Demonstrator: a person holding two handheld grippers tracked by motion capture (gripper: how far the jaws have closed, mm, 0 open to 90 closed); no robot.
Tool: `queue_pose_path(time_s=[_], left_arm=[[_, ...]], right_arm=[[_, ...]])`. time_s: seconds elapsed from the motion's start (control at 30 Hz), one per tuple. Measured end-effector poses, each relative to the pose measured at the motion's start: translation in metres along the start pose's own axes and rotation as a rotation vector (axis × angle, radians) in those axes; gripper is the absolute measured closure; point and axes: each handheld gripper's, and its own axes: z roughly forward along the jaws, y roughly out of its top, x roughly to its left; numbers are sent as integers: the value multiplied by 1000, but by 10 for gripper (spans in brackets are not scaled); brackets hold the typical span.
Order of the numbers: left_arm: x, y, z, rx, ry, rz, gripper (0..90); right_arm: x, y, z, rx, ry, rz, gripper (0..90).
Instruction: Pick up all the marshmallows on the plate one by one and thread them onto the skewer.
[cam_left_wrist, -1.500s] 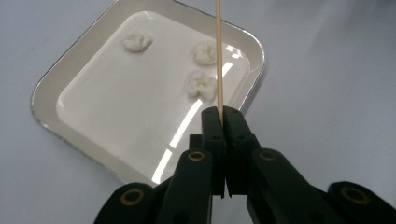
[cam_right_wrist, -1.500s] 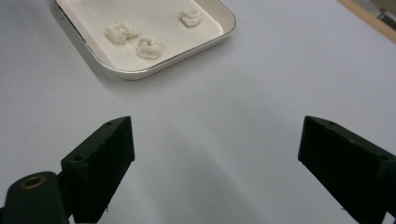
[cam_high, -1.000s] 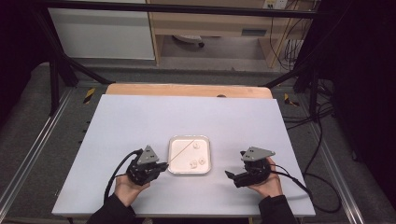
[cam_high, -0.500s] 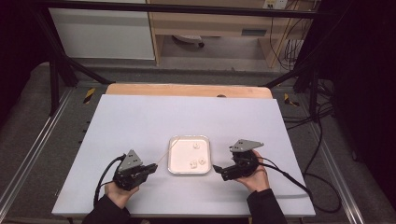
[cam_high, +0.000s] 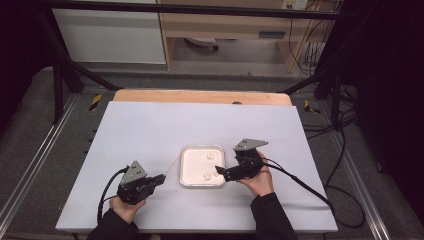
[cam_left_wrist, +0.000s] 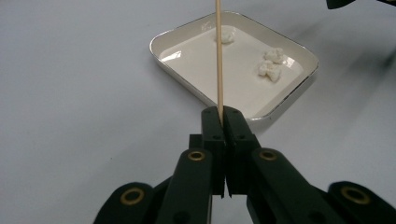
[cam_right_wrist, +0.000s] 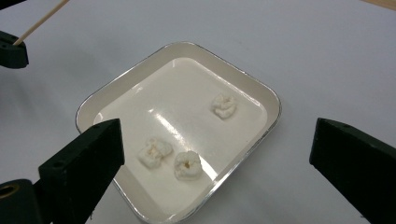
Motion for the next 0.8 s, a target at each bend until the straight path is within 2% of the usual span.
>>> queue_pose_path(time_s=[0.17,0.47,0.6,0.8], left_arm=[[1,-1,0,-9,-8,-10,885],[1,-2,1,-15,-11,-10,885],[1,-2,1,-19,-13,-15,885],[1,-2,2,-15,-15,-17,885]], right_arm=[[-3,6,12,11,0,24,40],[-5,18,38,45,-18,29,58],[-7,21,48,48,-10,39,97],[-11,21,59,66,-1,23,206]])
